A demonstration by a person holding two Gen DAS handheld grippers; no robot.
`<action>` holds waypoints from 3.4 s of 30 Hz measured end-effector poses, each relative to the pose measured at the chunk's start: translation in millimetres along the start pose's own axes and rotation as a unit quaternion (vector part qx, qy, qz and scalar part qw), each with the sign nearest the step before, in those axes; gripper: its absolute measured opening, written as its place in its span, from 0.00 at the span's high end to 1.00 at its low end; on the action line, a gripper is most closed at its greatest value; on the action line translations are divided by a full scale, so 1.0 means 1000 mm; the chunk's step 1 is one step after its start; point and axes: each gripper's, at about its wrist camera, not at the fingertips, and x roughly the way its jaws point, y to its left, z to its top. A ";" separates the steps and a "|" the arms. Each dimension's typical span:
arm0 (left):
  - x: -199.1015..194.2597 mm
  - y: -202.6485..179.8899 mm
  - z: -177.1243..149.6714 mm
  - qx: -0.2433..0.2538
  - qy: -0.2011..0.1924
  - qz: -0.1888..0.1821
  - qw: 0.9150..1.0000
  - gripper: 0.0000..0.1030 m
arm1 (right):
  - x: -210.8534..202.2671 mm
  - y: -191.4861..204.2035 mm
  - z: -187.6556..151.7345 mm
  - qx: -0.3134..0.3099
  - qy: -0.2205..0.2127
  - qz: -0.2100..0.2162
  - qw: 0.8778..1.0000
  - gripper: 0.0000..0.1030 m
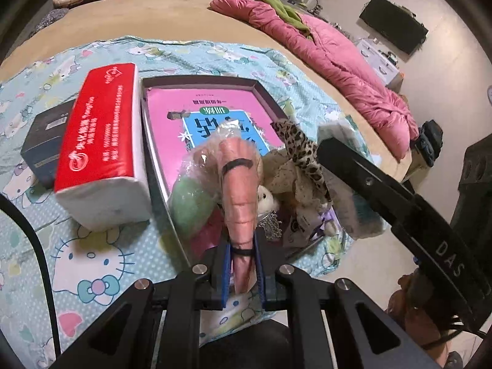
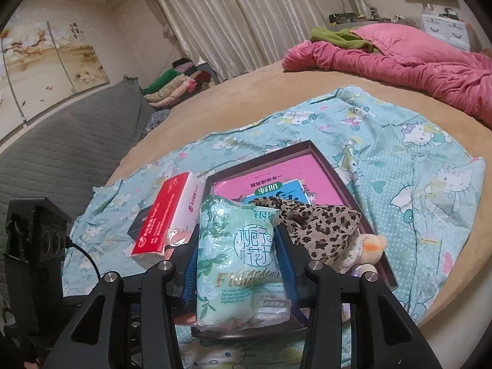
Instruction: Organize soft objects
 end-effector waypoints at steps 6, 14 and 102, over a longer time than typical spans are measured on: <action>0.016 0.000 -0.006 0.009 0.016 0.011 1.000 0.87 | 0.022 0.002 -0.003 -0.021 0.021 -0.011 0.999 0.56; 0.022 0.004 -0.007 0.010 0.018 0.027 0.999 0.87 | 0.046 0.001 -0.006 -0.042 0.024 -0.019 0.999 0.55; -0.120 0.027 -0.049 0.003 -0.059 0.130 0.990 0.19 | -0.103 0.069 -0.036 0.008 -0.032 -0.103 0.994 0.15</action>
